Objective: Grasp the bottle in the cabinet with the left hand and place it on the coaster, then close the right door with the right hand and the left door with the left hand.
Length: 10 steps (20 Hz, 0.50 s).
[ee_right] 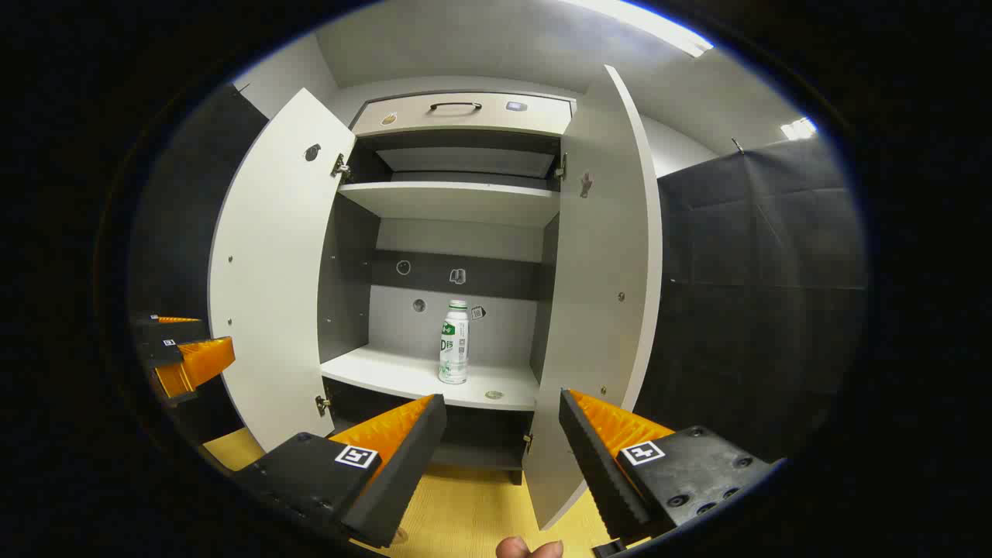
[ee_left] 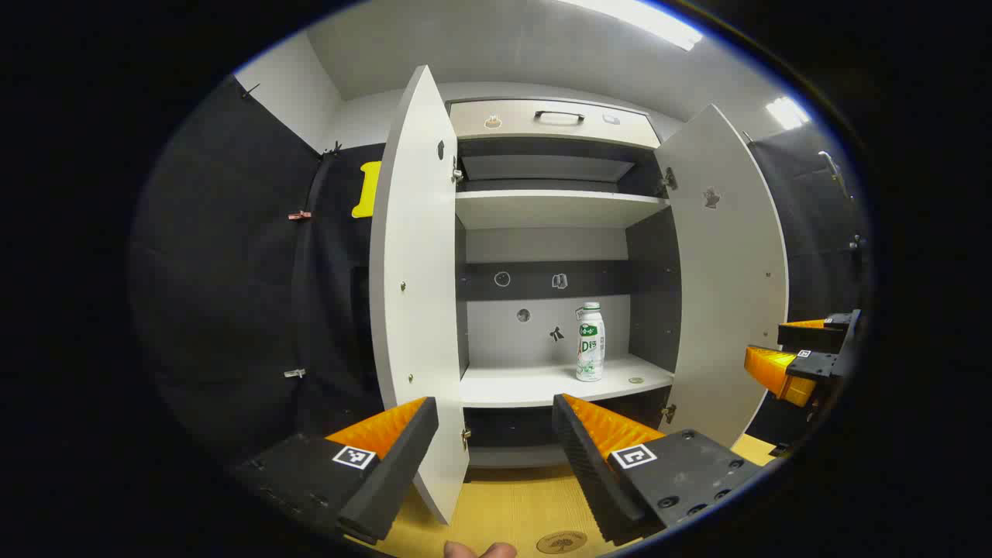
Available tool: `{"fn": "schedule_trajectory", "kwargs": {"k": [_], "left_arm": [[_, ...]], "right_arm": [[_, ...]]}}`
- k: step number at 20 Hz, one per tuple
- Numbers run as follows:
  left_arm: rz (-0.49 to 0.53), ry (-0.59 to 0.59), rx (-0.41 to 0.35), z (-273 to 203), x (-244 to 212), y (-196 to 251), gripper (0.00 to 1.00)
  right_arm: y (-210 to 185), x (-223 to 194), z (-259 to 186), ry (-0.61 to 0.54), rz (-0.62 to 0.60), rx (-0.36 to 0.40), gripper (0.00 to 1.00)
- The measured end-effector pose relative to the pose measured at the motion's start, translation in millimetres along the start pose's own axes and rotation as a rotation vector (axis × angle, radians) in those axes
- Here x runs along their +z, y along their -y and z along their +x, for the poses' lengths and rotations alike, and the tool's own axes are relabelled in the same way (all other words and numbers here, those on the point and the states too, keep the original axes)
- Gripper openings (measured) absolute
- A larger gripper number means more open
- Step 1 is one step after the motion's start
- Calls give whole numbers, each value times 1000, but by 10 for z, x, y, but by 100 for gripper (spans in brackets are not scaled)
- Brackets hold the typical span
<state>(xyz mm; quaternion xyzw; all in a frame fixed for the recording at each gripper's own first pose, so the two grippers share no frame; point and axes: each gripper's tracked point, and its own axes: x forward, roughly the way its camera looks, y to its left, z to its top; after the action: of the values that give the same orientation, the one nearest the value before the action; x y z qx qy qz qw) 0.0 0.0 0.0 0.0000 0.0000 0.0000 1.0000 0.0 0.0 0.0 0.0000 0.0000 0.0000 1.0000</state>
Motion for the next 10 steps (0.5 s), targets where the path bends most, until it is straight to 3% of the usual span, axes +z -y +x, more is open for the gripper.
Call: {"fn": "schedule_trajectory", "kwargs": {"k": [10], "left_arm": [[1, -8, 9, 28, -30, -57, 95]], "right_arm": [[-31, 32, 15, 4, 9, -3, 97]]}}
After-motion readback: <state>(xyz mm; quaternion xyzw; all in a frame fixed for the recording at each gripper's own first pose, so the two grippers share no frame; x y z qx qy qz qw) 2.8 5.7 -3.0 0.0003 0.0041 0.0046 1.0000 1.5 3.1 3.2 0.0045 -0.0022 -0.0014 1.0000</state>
